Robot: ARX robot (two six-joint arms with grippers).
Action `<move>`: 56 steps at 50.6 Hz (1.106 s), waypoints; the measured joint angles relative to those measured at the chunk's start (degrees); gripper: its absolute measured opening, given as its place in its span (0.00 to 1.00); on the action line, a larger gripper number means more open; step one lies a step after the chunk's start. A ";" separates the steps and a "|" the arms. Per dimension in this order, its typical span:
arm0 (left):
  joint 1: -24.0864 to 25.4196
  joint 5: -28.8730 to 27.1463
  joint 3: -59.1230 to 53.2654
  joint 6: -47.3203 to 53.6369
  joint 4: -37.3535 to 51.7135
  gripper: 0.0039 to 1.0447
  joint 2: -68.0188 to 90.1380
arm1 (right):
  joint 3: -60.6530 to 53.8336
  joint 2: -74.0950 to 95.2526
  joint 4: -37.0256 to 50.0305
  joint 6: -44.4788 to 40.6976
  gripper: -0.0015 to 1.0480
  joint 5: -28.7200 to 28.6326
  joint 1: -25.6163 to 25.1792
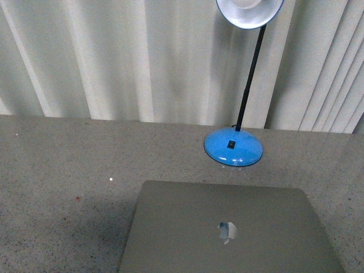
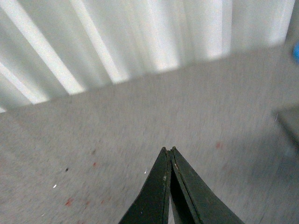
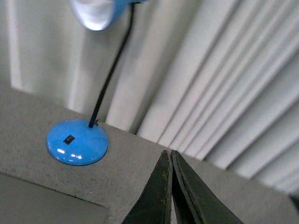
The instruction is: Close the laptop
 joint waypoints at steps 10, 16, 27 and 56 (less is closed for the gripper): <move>-3.43 -2.93 -2.56 -17.16 1.09 0.03 -8.87 | -6.47 -10.23 -2.16 16.87 0.03 -0.70 -2.64; -6.91 -7.85 -4.61 -18.80 0.90 0.03 -11.19 | -10.03 -14.73 -3.65 18.56 0.03 -4.13 -4.85; -10.69 -9.86 -4.63 -19.23 -6.03 0.03 -19.26 | -13.29 -21.05 -6.71 19.02 0.03 -6.16 -8.35; -10.69 -10.05 -4.66 -19.67 -19.78 0.03 -33.48 | -18.34 -35.21 -15.10 19.12 0.03 -6.49 -8.35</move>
